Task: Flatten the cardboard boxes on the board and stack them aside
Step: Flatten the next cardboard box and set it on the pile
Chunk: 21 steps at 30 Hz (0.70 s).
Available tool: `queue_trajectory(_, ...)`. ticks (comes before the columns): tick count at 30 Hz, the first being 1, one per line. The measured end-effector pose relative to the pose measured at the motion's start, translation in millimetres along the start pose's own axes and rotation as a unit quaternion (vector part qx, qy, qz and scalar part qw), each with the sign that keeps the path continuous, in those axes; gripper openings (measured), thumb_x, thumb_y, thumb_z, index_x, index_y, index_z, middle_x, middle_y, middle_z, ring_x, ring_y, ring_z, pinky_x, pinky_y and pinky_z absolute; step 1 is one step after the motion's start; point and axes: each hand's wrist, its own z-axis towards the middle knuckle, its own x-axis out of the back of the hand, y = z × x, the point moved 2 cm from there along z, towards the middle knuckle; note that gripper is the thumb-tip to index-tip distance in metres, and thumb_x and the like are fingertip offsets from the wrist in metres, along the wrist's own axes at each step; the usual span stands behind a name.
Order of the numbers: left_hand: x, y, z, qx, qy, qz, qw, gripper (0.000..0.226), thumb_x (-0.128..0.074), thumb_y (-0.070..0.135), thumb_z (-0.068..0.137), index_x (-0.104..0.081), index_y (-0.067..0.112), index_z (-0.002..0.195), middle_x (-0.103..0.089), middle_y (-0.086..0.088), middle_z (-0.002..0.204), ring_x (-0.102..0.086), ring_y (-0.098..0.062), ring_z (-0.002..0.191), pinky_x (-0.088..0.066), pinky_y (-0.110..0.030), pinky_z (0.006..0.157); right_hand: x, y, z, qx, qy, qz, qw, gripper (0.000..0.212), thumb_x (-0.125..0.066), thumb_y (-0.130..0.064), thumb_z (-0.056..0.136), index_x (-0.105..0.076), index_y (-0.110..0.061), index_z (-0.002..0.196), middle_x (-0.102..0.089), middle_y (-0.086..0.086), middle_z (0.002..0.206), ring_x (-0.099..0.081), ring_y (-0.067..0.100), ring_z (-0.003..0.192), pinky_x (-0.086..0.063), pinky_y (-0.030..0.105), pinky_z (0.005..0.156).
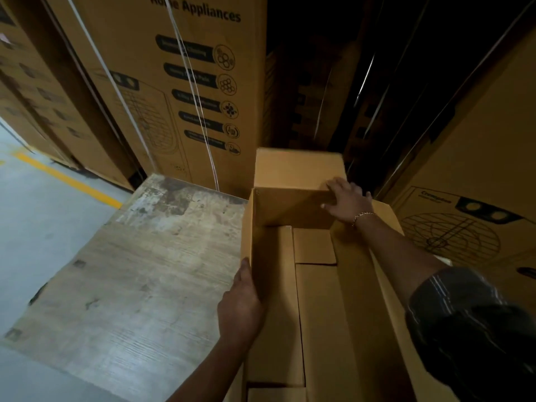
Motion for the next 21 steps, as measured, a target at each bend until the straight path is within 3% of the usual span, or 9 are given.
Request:
queue_trajectory(3,-7,-2,3,0.005,0.005,-0.01,1.0,0.087,-0.058,0.018,0.091,-0.004,0.025,0.158,-0.043,0.0,0.152,-0.064,-0.019,0.11,-0.055,-0.039,0.089,-18,10,5,-0.006,-0.004,-0.025,1.0,0.068,-0.061,-0.053,0.087,-0.029,-0.038,0.145,-0.038,0.0,0.146,-0.036,0.032,0.133,-0.037,0.06,0.103)
queue_trajectory(7,-13,-2,5,0.001,0.008,-0.016,1.0,0.087,-0.059,0.02,0.09,-0.005,0.026,0.158,-0.044,0.001,0.152,-0.064,-0.019,0.11,-0.054,-0.04,0.09,-22,12,9,-0.001,0.008,0.007,1.0,0.061,-0.065,-0.04,0.087,-0.034,-0.033,0.139,-0.041,0.002,0.135,-0.037,0.03,0.124,-0.046,0.052,0.093)
queue_trajectory(9,-14,-2,5,0.0,0.007,-0.012,1.0,0.087,-0.059,0.02,0.09,-0.005,0.025,0.158,-0.045,0.0,0.151,-0.064,-0.019,0.109,-0.055,-0.04,0.089,-22,11,6,0.0,0.001,0.018,1.0,0.072,-0.067,-0.033,0.084,-0.029,-0.033,0.145,-0.033,0.004,0.144,-0.036,0.031,0.127,-0.048,0.049,0.09)
queue_trajectory(14,-7,6,2,0.001,-0.005,0.002,1.0,0.09,-0.063,0.022,0.089,-0.005,0.023,0.158,-0.045,0.0,0.15,-0.064,-0.016,0.107,-0.055,-0.032,0.087,-29,11,-33,-0.043,-0.002,0.055,0.998,0.108,-0.068,-0.017,0.082,0.01,-0.03,0.155,0.012,0.001,0.165,-0.044,0.038,0.129,-0.052,0.049,0.093)
queue_trajectory(16,-4,7,0,-0.006,-0.003,0.004,1.0,0.09,-0.064,0.023,0.087,-0.007,0.022,0.158,-0.049,-0.001,0.146,-0.065,-0.015,0.1,-0.056,-0.031,0.084,-33,17,-67,-0.055,0.0,0.061,0.997,0.113,-0.067,-0.014,0.082,0.018,-0.026,0.155,0.015,0.003,0.165,-0.058,0.031,0.111,-0.058,0.046,0.082)
queue_trajectory(18,-1,8,-2,-0.012,0.001,0.009,1.0,0.088,-0.066,0.026,0.087,-0.011,0.021,0.156,-0.054,-0.002,0.14,-0.066,-0.014,0.093,-0.058,-0.033,0.078,-40,26,-111,-0.057,-0.013,0.064,0.996,0.115,-0.068,-0.017,0.083,0.023,-0.026,0.153,0.011,0.003,0.165,-0.061,0.021,0.084,-0.059,0.042,0.07)
queue_trajectory(21,10,11,-8,-0.02,0.008,0.022,1.0,0.084,-0.063,0.036,0.088,-0.014,0.019,0.154,-0.055,-0.004,0.138,-0.068,-0.019,0.094,-0.058,-0.038,0.078,-47,40,-190,-0.055,-0.032,0.089,0.994,0.111,-0.063,-0.025,0.088,0.03,-0.035,0.149,-0.013,0.005,0.164,-0.062,0.015,0.069,-0.057,0.036,0.061)
